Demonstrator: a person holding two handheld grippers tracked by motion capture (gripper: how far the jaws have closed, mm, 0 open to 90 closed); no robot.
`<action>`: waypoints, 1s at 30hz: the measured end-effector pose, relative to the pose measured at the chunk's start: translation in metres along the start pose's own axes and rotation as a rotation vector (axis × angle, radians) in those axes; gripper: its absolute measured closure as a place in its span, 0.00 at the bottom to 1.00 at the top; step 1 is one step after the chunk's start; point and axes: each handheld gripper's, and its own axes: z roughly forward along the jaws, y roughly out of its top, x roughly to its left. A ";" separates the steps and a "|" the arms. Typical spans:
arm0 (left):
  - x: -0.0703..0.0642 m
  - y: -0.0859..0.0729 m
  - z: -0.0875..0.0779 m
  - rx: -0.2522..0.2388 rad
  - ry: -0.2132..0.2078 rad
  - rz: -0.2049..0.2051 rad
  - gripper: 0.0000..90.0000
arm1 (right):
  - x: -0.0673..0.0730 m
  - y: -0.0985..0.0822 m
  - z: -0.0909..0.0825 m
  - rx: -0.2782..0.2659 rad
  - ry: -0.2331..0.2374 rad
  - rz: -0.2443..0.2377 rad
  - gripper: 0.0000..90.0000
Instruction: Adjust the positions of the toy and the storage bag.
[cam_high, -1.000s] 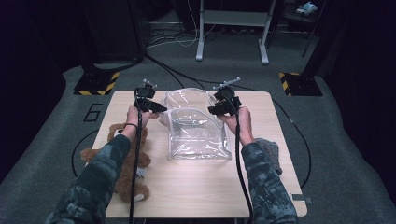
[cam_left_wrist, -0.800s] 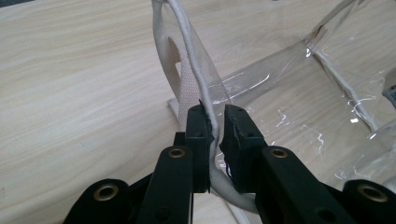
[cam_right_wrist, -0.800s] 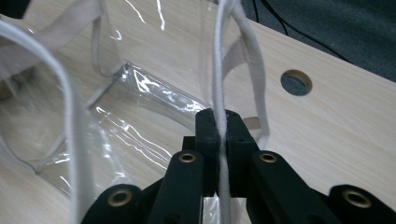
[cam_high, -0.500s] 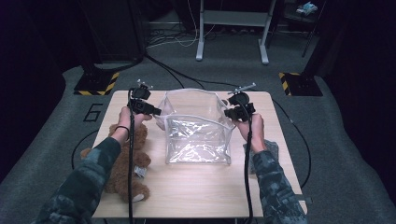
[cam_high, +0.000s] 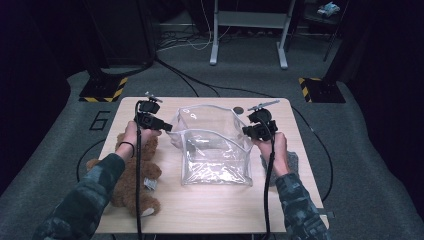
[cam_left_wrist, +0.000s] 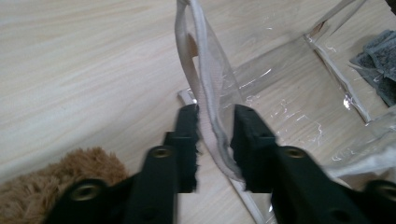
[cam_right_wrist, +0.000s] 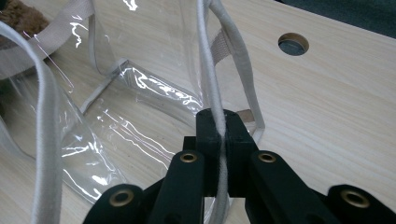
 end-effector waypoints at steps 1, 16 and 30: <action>0.000 -0.001 0.001 0.005 -0.012 -0.010 0.75 | 0.000 0.000 0.001 -0.004 0.002 -0.005 0.97; 0.014 -0.006 -0.014 0.007 0.011 0.005 0.96 | 0.012 0.000 0.006 -0.041 0.056 0.050 0.97; 0.012 -0.024 -0.038 -0.116 0.074 -0.061 0.26 | 0.005 -0.017 -0.031 -0.197 0.048 0.033 0.20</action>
